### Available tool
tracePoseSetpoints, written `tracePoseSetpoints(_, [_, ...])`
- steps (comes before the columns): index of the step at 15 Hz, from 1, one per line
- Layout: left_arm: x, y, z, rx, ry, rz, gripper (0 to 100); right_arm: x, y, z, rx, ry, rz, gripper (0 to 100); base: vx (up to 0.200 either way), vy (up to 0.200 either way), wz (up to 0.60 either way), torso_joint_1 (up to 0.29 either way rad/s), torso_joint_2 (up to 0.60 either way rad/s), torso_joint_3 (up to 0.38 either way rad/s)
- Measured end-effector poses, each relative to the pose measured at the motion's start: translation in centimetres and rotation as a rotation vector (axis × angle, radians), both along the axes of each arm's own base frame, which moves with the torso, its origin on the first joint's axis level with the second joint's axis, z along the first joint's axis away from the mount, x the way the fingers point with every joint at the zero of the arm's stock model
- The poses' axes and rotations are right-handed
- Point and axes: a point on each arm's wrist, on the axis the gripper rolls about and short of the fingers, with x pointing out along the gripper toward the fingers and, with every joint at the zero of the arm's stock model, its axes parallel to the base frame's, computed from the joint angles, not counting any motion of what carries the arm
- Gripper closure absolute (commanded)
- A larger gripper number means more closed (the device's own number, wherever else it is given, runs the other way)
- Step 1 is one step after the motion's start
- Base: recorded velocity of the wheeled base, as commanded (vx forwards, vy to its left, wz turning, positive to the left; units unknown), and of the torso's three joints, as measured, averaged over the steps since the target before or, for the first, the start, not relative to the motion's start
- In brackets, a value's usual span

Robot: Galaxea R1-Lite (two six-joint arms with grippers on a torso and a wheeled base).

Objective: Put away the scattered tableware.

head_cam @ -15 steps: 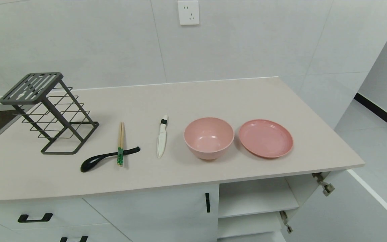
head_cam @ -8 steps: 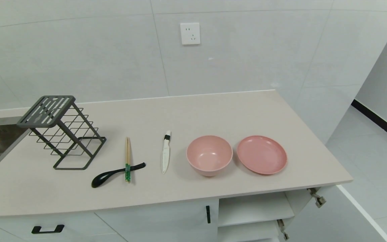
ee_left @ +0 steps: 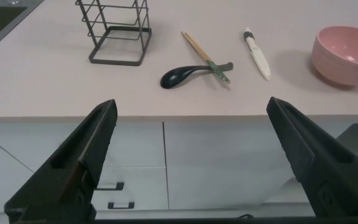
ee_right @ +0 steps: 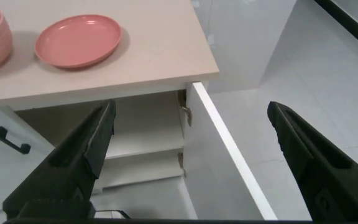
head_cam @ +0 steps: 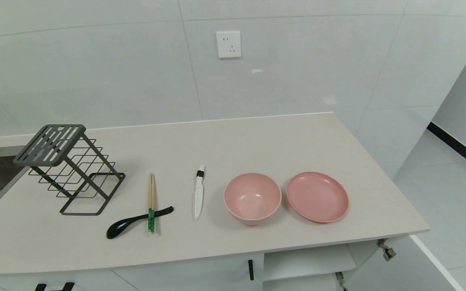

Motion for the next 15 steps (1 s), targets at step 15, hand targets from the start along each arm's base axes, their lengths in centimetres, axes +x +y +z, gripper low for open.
tracePoseSetpoints(15, [0.0, 0.0, 0.0, -0.001, 0.000, 0.000, 0, 4.6, 0.3, 5.0, 0.034, 0.076, 0.332, 0, 0.000, 0.000, 0.00, 0.000, 0.00, 0.000])
